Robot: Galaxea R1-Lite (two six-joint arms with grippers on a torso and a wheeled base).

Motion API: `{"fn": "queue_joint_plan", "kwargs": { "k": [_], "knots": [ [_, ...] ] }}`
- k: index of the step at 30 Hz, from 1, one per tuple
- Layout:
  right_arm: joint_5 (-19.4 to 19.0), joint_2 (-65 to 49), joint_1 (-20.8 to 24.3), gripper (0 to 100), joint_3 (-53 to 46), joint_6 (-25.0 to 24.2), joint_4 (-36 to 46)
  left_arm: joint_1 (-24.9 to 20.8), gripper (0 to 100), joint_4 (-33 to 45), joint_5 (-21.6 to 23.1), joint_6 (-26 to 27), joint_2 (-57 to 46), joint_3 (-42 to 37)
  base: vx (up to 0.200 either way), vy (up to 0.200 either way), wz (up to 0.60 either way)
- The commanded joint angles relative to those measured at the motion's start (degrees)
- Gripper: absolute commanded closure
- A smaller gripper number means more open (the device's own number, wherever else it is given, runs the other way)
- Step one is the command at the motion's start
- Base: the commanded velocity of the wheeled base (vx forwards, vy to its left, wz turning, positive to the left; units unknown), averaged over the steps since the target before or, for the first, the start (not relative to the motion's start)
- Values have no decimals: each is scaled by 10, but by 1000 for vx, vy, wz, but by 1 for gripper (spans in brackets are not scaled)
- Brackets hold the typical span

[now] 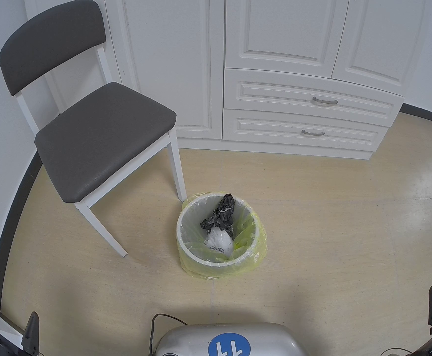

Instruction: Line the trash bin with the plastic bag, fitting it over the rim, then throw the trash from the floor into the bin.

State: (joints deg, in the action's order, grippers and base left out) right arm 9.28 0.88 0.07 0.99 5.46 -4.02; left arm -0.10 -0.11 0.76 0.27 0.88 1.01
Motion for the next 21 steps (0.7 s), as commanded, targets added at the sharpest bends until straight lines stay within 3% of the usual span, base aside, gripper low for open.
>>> {"fn": "queue_joint_plan", "kwargs": {
  "k": [1,6,21],
  "knots": [
    [-51,-9,0,0,-10,-2,5,0,0,0,0,1,-9,-10,0,0,0],
    [-110,-9,0,0,-9,-14,6,0,0,0,0,-1,-9,-10,0,0,0],
    [-107,-9,1,0,-10,-47,40,0,0,0,0,3,-9,-10,0,0,0]
  ]
}}
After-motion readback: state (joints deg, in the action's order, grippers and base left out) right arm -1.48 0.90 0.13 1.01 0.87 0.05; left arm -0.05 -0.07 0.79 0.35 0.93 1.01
